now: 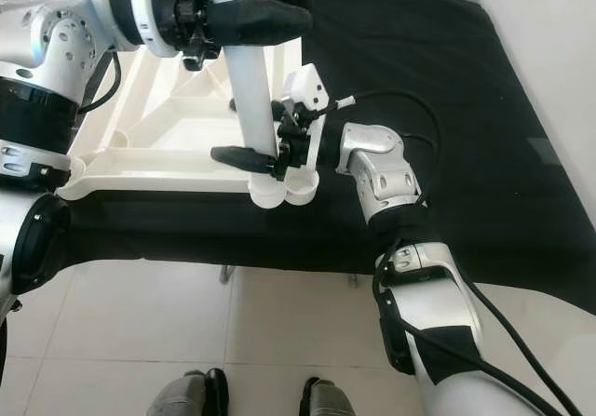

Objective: Building children table

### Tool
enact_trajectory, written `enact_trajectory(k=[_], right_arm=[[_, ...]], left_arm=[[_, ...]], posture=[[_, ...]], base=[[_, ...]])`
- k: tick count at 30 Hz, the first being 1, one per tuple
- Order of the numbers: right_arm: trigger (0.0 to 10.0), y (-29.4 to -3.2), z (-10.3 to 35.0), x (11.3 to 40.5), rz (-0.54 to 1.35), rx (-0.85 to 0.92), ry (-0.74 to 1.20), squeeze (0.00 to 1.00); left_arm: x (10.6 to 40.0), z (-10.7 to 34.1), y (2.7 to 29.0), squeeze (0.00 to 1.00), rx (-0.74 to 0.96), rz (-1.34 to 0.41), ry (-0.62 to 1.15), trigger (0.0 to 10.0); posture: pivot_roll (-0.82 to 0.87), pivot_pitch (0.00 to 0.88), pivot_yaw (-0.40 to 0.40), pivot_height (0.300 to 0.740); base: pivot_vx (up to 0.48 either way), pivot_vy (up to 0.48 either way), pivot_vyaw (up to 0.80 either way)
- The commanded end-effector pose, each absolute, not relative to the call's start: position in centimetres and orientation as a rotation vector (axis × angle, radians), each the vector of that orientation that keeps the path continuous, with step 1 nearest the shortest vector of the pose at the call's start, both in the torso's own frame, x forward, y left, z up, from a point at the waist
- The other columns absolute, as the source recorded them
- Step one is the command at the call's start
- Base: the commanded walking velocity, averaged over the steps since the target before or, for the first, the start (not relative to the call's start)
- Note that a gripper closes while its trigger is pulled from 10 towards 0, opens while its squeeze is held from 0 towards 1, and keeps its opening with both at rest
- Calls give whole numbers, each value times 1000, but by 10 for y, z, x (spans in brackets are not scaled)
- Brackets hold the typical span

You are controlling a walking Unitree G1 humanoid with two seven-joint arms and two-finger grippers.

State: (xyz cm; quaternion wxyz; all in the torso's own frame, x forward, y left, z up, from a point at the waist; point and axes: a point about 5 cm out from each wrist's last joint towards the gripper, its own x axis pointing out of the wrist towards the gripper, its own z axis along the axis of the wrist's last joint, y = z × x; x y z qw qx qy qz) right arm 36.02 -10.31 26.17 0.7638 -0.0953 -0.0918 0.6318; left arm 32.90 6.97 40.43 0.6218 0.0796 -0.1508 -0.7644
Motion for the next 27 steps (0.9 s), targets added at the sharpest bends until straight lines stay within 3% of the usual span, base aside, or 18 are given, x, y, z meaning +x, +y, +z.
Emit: enact_trajectory(k=[1,7,20,21,26,27], right_arm=[[0,-95,257,356,1417,-185,-195,0],[0,-88,245,347,1485,-187,-169,0],[0,-86,237,344,1393,-146,-181,0],[0,-87,237,344,1353,-136,-186,0],[0,-92,237,347,1260,-109,-195,0],[0,-94,237,349,1203,-90,-202,0]], left_arm=[[313,407,55,0,115,-1961,-397,0],[310,409,53,0,126,-1985,-409,0],[310,403,58,0,102,-1985,-398,0],[312,401,62,569,73,-1957,-389,10000],[319,397,67,569,17,-1869,-377,10000],[322,394,75,1000,-27,-1826,-382,10000]], posture=[[12,165,13,740],[-1,140,20,740],[-19,107,32,740],[-22,104,33,740],[-28,103,34,740],[-36,98,30,740]], base=[[0,0,0],[0,0,0],[0,0,0],[0,0,0],[0,0,0],[0,0,0]])
